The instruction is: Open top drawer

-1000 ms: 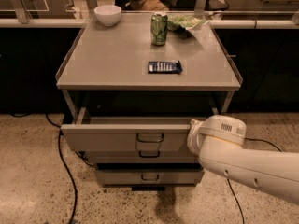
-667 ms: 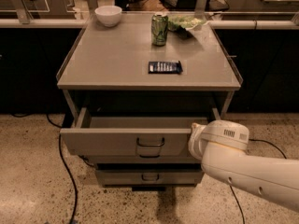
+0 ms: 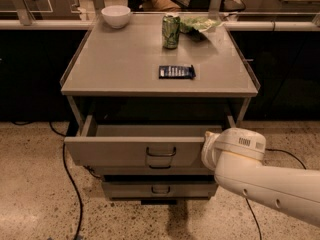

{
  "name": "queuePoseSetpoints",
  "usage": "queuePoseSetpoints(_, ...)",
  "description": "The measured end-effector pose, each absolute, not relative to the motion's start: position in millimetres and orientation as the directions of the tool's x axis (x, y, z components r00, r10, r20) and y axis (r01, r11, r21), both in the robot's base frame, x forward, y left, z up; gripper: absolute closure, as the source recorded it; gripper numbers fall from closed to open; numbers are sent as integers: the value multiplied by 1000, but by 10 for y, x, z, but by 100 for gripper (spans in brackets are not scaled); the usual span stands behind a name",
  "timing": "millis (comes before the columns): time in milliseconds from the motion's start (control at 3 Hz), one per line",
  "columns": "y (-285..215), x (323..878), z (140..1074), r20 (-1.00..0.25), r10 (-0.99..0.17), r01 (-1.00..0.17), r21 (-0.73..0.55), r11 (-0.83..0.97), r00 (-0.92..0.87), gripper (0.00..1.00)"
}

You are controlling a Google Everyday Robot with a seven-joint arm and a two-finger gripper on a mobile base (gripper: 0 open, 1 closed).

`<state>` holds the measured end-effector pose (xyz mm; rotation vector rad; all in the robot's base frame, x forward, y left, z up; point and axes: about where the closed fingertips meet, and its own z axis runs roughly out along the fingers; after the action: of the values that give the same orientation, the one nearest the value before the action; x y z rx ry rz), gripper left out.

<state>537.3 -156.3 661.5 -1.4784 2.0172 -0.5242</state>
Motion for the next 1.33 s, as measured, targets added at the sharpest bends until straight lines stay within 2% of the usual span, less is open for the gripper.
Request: queuePoseSetpoints(1333, -1539, 5278, 6602, -212, -953, -741, -600, 302, -217, 100)
